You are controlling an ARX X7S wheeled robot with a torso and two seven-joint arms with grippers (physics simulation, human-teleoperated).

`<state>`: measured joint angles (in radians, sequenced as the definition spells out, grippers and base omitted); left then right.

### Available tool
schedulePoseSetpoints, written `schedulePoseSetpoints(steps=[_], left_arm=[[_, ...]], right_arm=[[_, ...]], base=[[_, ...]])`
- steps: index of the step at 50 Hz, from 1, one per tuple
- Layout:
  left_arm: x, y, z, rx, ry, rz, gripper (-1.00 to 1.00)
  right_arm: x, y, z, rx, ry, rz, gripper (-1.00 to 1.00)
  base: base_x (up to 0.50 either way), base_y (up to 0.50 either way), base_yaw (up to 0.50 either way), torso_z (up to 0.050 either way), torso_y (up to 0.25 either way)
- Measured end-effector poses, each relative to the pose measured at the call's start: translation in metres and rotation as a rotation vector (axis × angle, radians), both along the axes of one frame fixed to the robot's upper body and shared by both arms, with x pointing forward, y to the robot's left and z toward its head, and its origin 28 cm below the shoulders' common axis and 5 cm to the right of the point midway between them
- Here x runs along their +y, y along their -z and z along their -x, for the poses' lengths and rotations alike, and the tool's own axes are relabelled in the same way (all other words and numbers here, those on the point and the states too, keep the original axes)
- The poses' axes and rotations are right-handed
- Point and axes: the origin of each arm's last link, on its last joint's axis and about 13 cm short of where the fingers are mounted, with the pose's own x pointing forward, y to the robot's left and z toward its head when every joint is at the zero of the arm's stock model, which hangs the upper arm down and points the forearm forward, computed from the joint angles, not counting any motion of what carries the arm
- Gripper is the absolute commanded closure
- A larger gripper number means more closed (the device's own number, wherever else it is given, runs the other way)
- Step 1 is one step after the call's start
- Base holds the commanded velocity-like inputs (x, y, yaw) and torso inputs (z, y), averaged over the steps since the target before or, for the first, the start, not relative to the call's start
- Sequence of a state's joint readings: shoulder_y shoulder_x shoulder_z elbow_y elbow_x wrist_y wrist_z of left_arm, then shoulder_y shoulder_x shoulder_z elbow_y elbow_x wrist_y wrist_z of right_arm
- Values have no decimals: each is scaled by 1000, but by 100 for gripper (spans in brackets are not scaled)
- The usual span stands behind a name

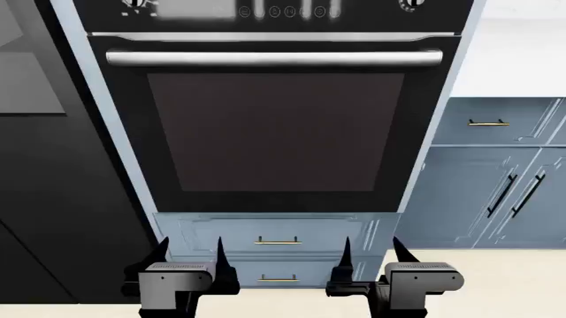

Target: Preheat the oven by turning the temperature knob.

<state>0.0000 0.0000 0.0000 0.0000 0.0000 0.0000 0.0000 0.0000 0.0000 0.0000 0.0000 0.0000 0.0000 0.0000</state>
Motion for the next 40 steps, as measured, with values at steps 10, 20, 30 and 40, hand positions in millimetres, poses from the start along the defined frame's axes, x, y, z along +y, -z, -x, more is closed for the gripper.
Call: schedulePoseSetpoints(steps=[10,20,30,40], left_arm=[[0,-3,0,-33,-1,-8,-100],[1,-29,-6,-154,-17,1,-100],[2,-92,-21,-411,-56,40,-100],[7,-143,-25,-615,-90,87,-100]], right_arm=[[-1,-2,0,-21,19,28,-100],[-4,-32,-2,-151,60,67,-100],[-6,-92,-4,-382,73,113,-100],[-8,-139,1,-555,83,127,-100]], base=[[0,0,0,0,0],[0,0,0,0,0],[0,0,0,0,0],[0,0,0,0,0]])
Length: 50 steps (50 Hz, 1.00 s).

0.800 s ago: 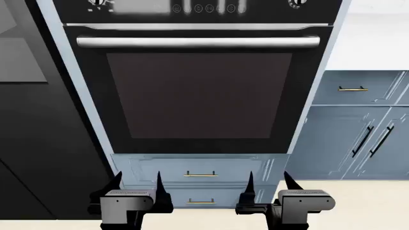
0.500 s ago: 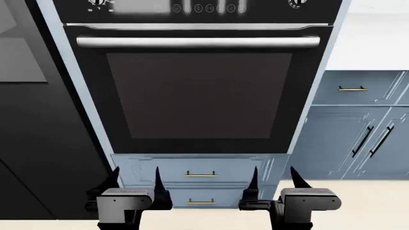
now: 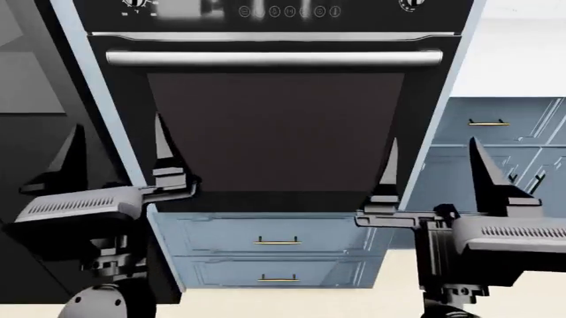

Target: Preheat the oven by turning the temperature knob.

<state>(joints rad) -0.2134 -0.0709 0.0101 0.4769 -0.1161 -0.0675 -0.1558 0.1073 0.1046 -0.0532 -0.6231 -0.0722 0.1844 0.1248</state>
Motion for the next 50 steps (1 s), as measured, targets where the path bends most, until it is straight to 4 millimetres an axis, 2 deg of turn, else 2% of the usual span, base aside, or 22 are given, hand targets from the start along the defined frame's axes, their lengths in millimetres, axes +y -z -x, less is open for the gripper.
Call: schedulePoseSetpoints(steps=[9,17,39,50], left_arm=[[3,-21,2,-95,-14,15,-100],[4,-31,6,-139,-16,25,-100],[4,-39,11,-176,-4,32,-100],[4,-41,13,-184,-2,32,-100]], right_arm=[[-2,-16,4,-65,1,1,-100],[-3,-22,7,-92,-2,0,-100],[-3,-27,11,-110,-19,-1,-100],[-2,-28,12,-110,-29,-6,-100]], base=[[0,0,0,0,0],[0,0,0,0,0],[0,278,0,0,0],[0,10,0,0,0]])
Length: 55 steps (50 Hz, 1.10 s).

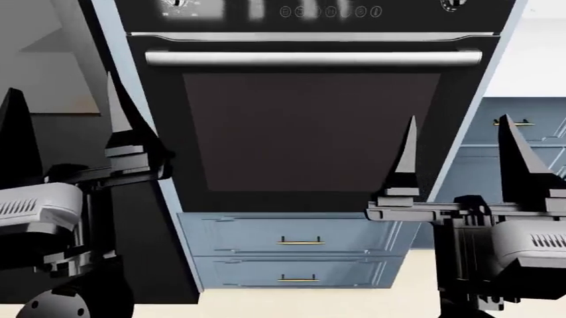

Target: Preheat the oven by turning the temperature knob.

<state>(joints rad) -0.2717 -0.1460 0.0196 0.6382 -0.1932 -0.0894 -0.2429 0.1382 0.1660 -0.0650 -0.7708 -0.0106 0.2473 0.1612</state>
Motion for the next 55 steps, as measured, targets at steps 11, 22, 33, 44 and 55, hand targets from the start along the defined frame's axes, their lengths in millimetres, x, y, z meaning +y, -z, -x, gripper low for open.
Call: schedulePoseSetpoints(steps=[11,22,33,44,55], left_arm=[[0,-1,1,-4,4,-1,-100],[0,0,3,-6,23,-2,-100],[-1,0,6,-14,74,1,-100],[-1,-1,8,-19,95,3,-100],[-1,-1,9,-22,104,3,-100]], right_arm=[[1,0,1,-3,0,0,-100],[1,0,1,-4,5,6,-100],[2,1,1,4,1,17,-100],[3,1,1,8,-2,22,-100],[3,1,1,2,1,23,-100]], base=[[0,103,0,0,0],[0,0,0,8,0],[0,0,0,50,0],[0,0,0,50,0],[0,0,0,50,0]])
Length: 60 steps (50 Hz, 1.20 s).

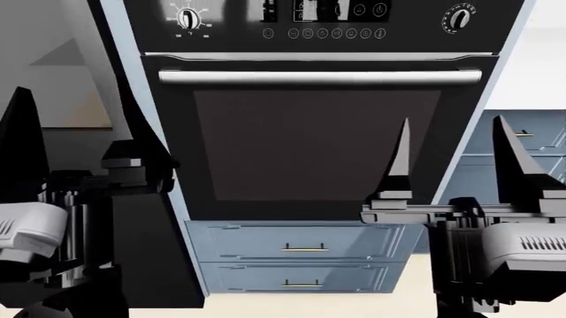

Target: Preheat the oven by turning the temperature knob.

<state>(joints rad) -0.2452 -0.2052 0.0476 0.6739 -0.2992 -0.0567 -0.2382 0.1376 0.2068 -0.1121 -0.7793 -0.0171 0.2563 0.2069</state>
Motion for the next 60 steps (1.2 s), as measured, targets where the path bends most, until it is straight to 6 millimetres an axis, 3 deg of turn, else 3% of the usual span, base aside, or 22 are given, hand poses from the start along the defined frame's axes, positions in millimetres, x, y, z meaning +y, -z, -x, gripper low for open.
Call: schedulePoseSetpoints(steps=[28,60], left_arm=[[-2,-3,2,1,-49,-14,-100],[-2,-6,5,-2,-45,-16,-100]], right_arm=[[0,-1,2,-2,-13,-9,-100],[1,0,2,11,-11,-9,-100]], base=[[292,0,0,4,0],[23,0,0,0,1]])
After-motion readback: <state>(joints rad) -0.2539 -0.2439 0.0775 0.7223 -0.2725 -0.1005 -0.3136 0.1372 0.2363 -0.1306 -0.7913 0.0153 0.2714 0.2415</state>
